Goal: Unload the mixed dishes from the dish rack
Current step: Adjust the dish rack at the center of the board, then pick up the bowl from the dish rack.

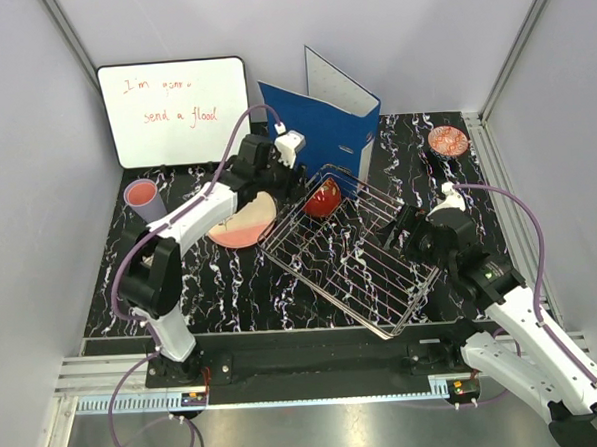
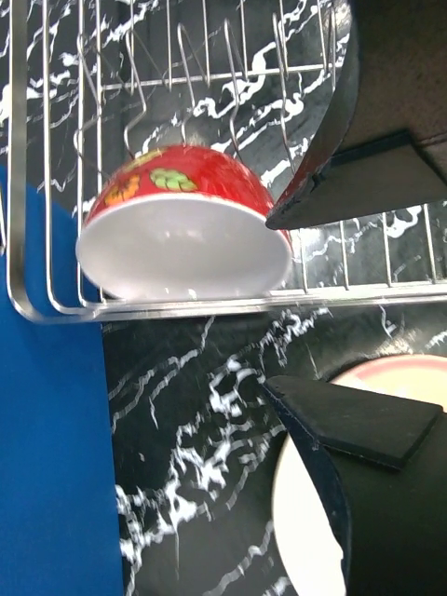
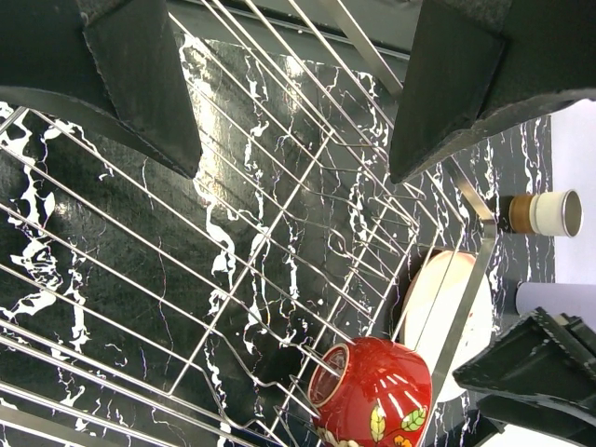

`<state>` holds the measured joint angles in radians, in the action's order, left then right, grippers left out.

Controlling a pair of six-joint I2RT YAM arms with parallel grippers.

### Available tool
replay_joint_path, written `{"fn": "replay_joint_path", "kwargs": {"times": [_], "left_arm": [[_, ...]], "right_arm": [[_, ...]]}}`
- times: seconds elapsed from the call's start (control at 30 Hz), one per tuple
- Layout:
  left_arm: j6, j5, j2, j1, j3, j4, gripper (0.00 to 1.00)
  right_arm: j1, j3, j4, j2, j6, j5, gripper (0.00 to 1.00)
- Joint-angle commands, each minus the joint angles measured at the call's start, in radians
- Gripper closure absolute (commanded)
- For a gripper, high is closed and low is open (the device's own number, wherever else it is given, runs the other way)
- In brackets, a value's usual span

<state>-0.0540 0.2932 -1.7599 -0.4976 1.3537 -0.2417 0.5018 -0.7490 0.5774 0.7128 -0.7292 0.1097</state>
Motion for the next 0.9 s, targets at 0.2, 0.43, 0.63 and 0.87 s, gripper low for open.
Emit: {"fn": "replay_joint_path", "kwargs": {"times": [0.2,0.43,0.63,0.87], "left_arm": [[0.009,0.021,0.152,0.021,-0.077,0.127,0.34],[0.031,0.179,0.128,0.010,-0.039,0.128,0.34],[0.031,0.256,0.073,-0.016,-0.031,0.130,0.35],[0.029,0.287,-0.021,-0.041,-0.024,0.136,0.36]], "right_arm": [[-0.003,0.016,-0.039,-0.001,-0.007,-0.027,0.11],[-0.003,0.023,-0.044,-0.003,-0.015,-0.028,0.11],[-0.003,0.030,-0.042,-0.004,-0.013,-0.025,0.11],[-0.003,0.037,-0.040,-0.006,-0.015,-0.021,0.11]]}}
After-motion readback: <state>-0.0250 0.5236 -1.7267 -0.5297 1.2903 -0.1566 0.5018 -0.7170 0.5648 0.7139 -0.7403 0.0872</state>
